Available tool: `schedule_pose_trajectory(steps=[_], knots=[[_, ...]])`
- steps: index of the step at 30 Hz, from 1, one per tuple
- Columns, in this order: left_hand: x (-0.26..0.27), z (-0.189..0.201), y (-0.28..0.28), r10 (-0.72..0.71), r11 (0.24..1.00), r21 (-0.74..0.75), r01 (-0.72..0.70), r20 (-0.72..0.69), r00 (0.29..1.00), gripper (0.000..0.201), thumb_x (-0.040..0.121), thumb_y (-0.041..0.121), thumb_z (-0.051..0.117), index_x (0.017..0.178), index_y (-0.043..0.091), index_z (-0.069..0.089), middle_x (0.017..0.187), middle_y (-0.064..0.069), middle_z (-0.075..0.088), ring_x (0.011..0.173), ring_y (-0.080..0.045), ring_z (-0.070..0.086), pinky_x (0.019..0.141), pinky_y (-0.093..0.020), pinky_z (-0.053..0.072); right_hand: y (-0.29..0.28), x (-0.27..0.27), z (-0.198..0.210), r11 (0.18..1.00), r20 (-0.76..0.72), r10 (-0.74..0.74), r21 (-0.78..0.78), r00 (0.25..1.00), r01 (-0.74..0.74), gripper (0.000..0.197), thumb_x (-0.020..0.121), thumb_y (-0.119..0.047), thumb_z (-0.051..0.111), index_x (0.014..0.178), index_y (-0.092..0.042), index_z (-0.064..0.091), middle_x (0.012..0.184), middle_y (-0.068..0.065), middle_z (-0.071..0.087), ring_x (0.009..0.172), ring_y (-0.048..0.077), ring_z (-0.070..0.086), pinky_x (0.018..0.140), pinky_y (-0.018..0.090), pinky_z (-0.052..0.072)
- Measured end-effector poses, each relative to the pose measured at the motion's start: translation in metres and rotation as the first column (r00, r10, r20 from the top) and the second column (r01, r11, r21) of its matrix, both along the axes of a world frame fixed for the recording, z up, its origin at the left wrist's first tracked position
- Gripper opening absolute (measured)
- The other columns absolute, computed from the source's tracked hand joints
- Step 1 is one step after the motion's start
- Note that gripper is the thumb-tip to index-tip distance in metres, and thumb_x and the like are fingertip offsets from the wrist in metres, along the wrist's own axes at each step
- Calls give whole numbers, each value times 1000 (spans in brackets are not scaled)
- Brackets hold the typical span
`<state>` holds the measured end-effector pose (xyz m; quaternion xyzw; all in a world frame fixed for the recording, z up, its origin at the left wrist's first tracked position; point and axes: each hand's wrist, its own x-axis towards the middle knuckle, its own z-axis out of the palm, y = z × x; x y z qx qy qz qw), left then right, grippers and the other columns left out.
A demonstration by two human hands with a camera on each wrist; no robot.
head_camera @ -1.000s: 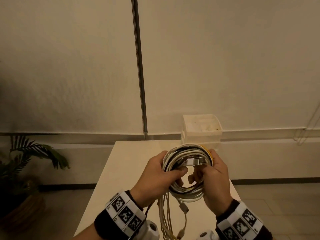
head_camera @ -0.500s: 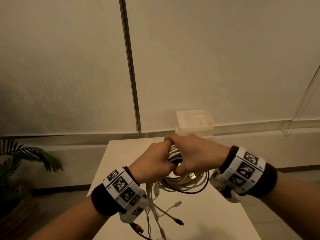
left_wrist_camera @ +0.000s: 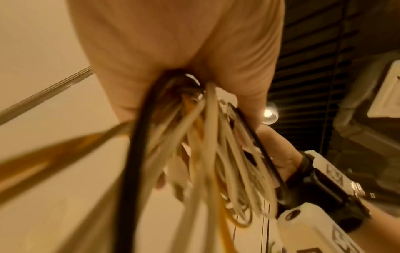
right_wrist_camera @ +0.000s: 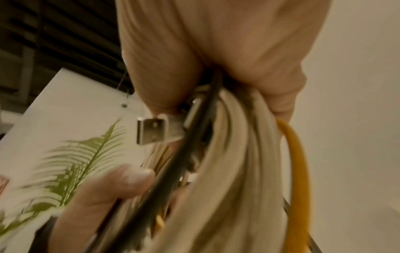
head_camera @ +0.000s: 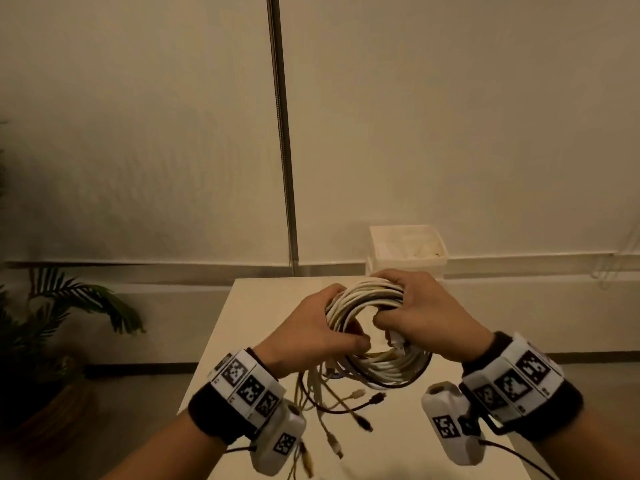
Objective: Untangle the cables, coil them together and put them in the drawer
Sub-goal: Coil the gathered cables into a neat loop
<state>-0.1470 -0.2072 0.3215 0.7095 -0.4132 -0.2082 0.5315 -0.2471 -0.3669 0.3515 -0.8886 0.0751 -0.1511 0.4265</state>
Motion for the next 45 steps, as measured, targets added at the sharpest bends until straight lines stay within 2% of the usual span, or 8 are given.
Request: schedule_pose_trajectory(steps=[7, 12, 24, 28, 32, 35, 38, 45], knots=[[-15, -10, -17, 158, 918, -327, -223, -213, 964, 25, 84, 2, 70, 107, 9, 63, 77, -7, 67, 61, -30, 65, 61, -43, 59, 8, -3, -5, 950, 194, -125, 305, 973, 61, 37, 72, 12, 63, 92, -19, 69, 73, -2, 72, 59, 8, 64, 54, 20, 51], [-18, -11, -26, 165, 892, -374, -253, -251, 954, 39, 77, 5, 77, 112, 17, 66, 91, -13, 72, 86, -36, 71, 79, -43, 60, 5, -2, -7, 871, 260, -260, 478, 930, 110, 24, 74, 12, 59, 87, -6, 66, 64, 8, 62, 58, 22, 57, 55, 37, 50], [-23, 11, -28, 163, 864, -431, -260, -250, 954, 11, 91, 1, 60, 92, 11, 66, 55, -5, 52, 43, -18, 48, 56, -37, 49, 22, -9, -15, 798, 349, -320, 601, 881, 52, 29, 80, 8, 60, 102, -11, 64, 81, 14, 69, 71, 24, 69, 66, 38, 57], [-20, 13, -20, 132, 911, -378, -165, -110, 985, 15, 91, 2, 61, 103, 11, 65, 59, 4, 57, 42, -13, 47, 52, -34, 46, 12, -25, -20, 867, 231, -124, 499, 965, -8, 35, 79, -6, 73, 110, -18, 63, 94, 14, 71, 87, 34, 71, 81, 53, 57], [-15, 19, -16, 96, 956, -273, -105, -45, 994, 16, 91, 3, 62, 105, 9, 64, 60, 3, 57, 42, -14, 51, 50, -30, 47, -7, -34, 0, 926, 99, -1, 375, 995, -37, 70, 62, -28, 85, 125, -30, 54, 109, 3, 70, 97, 24, 69, 86, 44, 57], [-12, 29, -14, 33, 993, -113, -18, 131, 991, 14, 89, 6, 65, 103, 8, 64, 68, -4, 62, 46, -18, 59, 47, -27, 48, -16, -32, 31, 992, -68, 80, -95, 994, -86, 93, 65, -30, 86, 140, -39, 32, 121, -14, 57, 107, 5, 60, 87, 23, 52], [-9, 38, -16, -70, 998, 21, 67, 252, 965, 20, 86, 7, 66, 102, 18, 67, 74, -2, 68, 52, -16, 64, 51, -28, 51, -6, -15, 39, 914, -148, 121, -368, 982, -168, 71, 71, -22, 74, 133, -33, 42, 108, -11, 63, 93, 7, 63, 78, 24, 54], [-7, 31, -5, -22, 999, -21, 24, 128, 992, 40, 75, 12, 80, 109, 16, 59, 83, -4, 69, 70, -19, 68, 63, -31, 57, -5, -6, 19, 994, 190, -93, -32, 977, 100, 33, 61, 7, 61, 85, -16, 59, 72, 7, 64, 62, 28, 61, 53, 48, 53]])
